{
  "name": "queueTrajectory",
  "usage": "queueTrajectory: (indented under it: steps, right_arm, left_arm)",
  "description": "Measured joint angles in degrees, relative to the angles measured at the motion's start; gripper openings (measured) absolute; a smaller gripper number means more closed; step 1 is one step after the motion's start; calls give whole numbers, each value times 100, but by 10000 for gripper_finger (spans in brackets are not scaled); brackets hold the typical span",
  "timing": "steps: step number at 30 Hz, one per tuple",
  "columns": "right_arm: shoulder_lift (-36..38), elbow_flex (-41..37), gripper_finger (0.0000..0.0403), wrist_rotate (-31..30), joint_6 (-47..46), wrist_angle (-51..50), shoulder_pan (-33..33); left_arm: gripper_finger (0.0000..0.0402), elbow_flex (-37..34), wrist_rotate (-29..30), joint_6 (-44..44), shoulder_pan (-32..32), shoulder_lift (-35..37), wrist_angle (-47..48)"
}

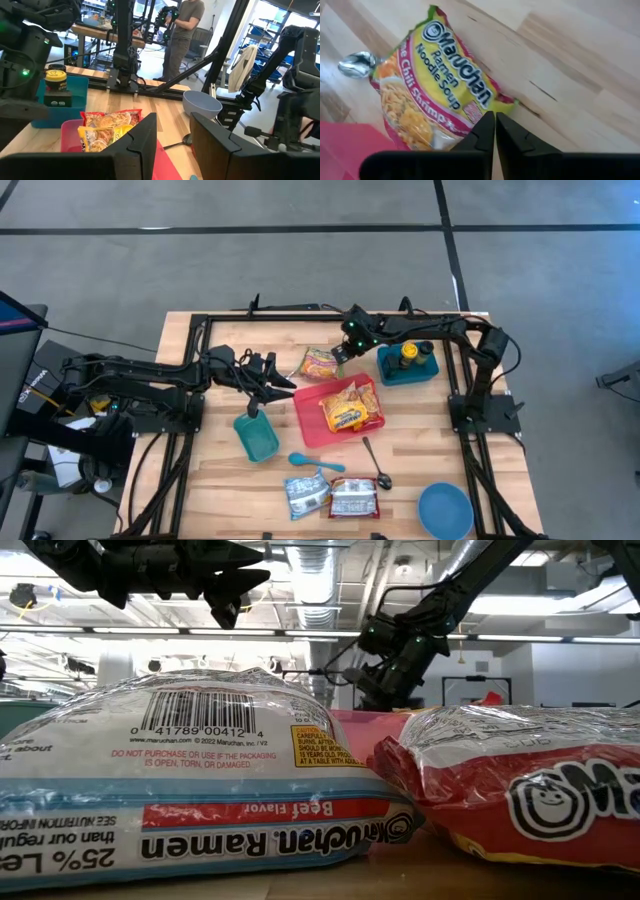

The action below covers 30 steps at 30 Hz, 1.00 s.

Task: Pick & Place Food Item
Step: Put the green noodle pack into the red bin

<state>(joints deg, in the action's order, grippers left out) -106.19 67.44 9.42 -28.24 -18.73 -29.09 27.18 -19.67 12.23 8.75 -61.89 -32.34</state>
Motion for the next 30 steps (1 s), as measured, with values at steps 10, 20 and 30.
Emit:
queueTrajectory:
  steps: [10, 20, 30]
  right_arm:
    - [0, 0, 98, 831, 729, 137, -240]
    - [-25, 0, 173, 837, 932, 149, -311]
    - [-663, 194, 172, 1077, 1019, 291, -403]
  left_arm:
    - [112, 0, -1, 0, 0, 0, 0]
    - [112, 0, 1, 2, 0, 0, 1]
    - [112, 0, 25, 1, 1, 0, 21]
